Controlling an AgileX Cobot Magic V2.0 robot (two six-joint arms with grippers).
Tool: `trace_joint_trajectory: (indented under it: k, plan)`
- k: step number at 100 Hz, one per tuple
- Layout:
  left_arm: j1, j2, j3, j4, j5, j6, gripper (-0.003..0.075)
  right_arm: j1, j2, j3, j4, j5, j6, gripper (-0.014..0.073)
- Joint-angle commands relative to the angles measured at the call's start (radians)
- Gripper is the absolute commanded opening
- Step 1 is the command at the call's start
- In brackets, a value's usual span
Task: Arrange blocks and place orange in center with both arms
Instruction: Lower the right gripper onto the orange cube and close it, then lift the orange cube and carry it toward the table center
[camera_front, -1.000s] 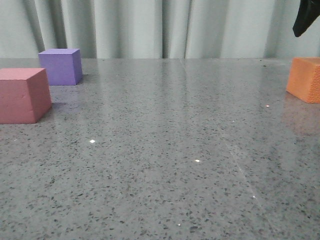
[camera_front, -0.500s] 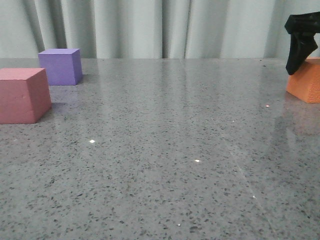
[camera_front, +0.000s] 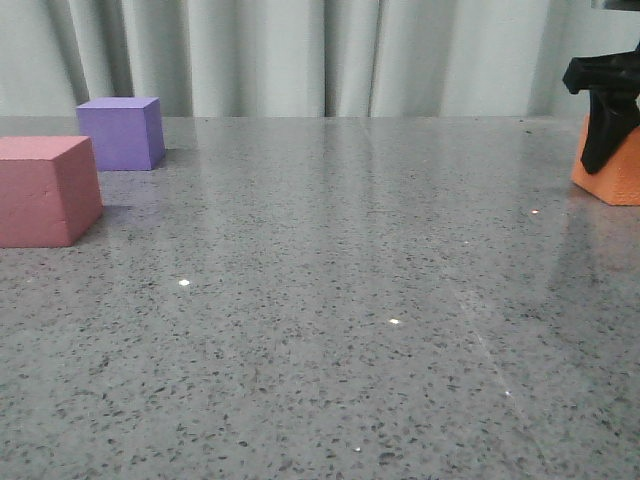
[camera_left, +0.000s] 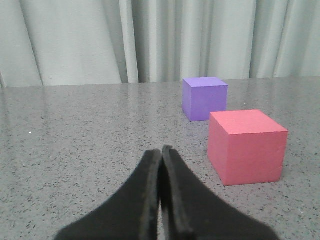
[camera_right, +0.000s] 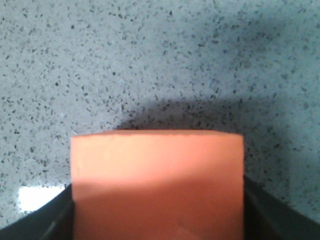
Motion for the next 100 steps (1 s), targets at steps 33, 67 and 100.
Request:
trace_joint_trajectory:
  k: [33, 67, 100]
  plan:
    - [0.000, -0.032, 0.054, -0.008, -0.076, -0.003, -0.0019, 0.127, -0.147, -0.054, 0.034, 0.000, 0.110, 0.0253]
    - [0.000, -0.032, 0.054, -0.008, -0.076, -0.003, -0.0019, 0.348, -0.072, -0.241, 0.027, -0.009, 0.285, 0.0253]
    - [0.000, -0.032, 0.054, -0.008, -0.076, -0.003, -0.0019, 0.520, 0.117, -0.449, -0.145, 0.055, 0.512, 0.0253]
